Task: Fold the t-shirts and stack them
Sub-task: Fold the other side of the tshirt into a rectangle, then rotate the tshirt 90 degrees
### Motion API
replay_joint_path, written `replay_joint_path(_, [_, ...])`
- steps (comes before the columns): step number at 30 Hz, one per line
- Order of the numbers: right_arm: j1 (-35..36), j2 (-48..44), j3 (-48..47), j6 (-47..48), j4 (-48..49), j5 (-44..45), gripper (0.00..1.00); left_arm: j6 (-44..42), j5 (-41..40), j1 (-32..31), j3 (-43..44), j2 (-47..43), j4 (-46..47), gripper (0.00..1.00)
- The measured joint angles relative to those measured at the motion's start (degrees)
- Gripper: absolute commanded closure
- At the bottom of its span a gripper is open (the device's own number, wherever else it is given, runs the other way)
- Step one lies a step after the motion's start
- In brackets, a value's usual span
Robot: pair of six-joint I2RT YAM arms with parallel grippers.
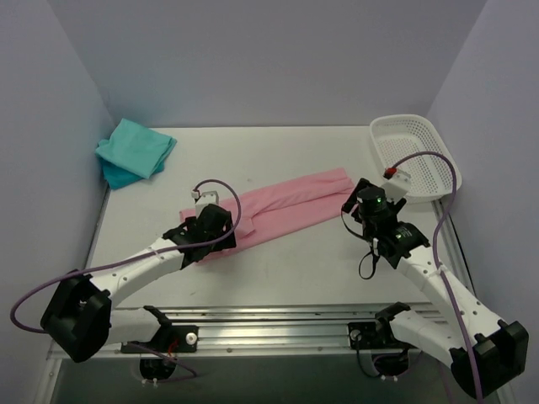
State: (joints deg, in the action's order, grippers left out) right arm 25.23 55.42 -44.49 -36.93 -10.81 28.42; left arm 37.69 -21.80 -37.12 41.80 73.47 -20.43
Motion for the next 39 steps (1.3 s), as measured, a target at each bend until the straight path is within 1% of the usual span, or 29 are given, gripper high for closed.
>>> replay_joint_path(3, [0.0,-0.1,0.0,-0.5,-0.1,0.2,0.32,2.2,-2.1,-3.1,-0.3,-3.3,-2.7,0.17])
replay_joint_path(7, [0.4,0.1,0.4,-0.8,0.0,0.3,0.32,5.4,-4.3,-5.6,-0.3,-10.8,-6.0,0.17])
replay_joint_path(9, [0.7,1.0,0.6,-0.7,0.8,0.2,0.33,7.3,-5.3,-6.9,-0.4,-15.9,-6.8,0.13])
replay_joint_path(10, [0.8,2.0,0.6,-0.5,1.7,-0.2,0.37,8.4,-5.7,-7.5,-0.7,-18.3,-6.7,0.13])
replay_joint_path(11, [0.8,3.2,0.6,-0.3,2.8,-0.6,0.53,9.3,-5.9,-8.1,-1.2,-20.6,-6.4,0.13])
replay_joint_path(13, [0.9,6.9,0.1,0.3,4.9,-1.9,0.67,10.7,-6.6,-8.7,-2.2,-23.7,-5.9,0.13])
replay_joint_path(14, [1.0,9.5,-0.6,0.5,5.7,-2.6,0.85,11.4,-7.3,-8.7,-2.7,-24.4,-5.7,0.13])
replay_joint_path(15, [1.2,12.5,-1.8,1.0,6.2,-3.3,0.92,11.9,-7.8,-8.7,-3.0,-24.3,-5.4,0.13])
replay_joint_path(17, [1.5,18.6,-4.8,1.2,7.5,-4.5,1.0,13.2,-8.8,-8.7,-3.2,-22.3,-5.1,0.21])
replay_joint_path(18, [1.7,21.5,-6.3,1.2,8.2,-4.9,1.0,13.9,-9.1,-8.7,-3.2,-20.4,-4.8,0.29])
replay_joint_path(19, [1.8,24.0,-7.7,1.4,9.0,-5.3,1.0,14.9,-9.3,-8.8,-3.2,-17.7,-4.3,0.62])
replay_joint_path(20, [1.9,26.4,-9.0,1.5,9.8,-5.5,1.0,15.9,-9.3,-8.9,-3.2,-15.2,-3.7,0.73])
replay_joint_path(21, [1.9,28.5,-10.3,1.6,10.3,-5.6,1.0,16.0,-9.4,-9.0,-3.3,-12.9,-3.1,0.8])
replay_joint_path(24, [1.9,34.3,-14.2,2.5,11.8,-5.9,1.0,17.8,-9.4,-9.4,-3.7,-7.1,-0.8,0.94])
replay_joint_path(25, [1.9,36.4,-15.7,2.8,12.2,-6.0,1.0,18.3,-9.4,-9.6,-3.9,-5.7,0.0,0.97])
replay_joint_path(26, [1.9,38.1,-17.0,3.1,12.4,-5.9,1.0,18.8,-9.6,-9.7,-4.0,-4.7,0.7,0.98])
replay_joint_path(32, [1.0,47.5,-25.1,5.1,13.4,-6.1,1.0,20.3,-10.8,-9.7,-4.2,-1.1,4.2,0.98])
replay_joint_path(39, [-3.2,57.5,-34.0,6.1,13.7,-8.2,1.0,21.1,-12.4,-9.7,-4.1,1.8,5.7,0.98])
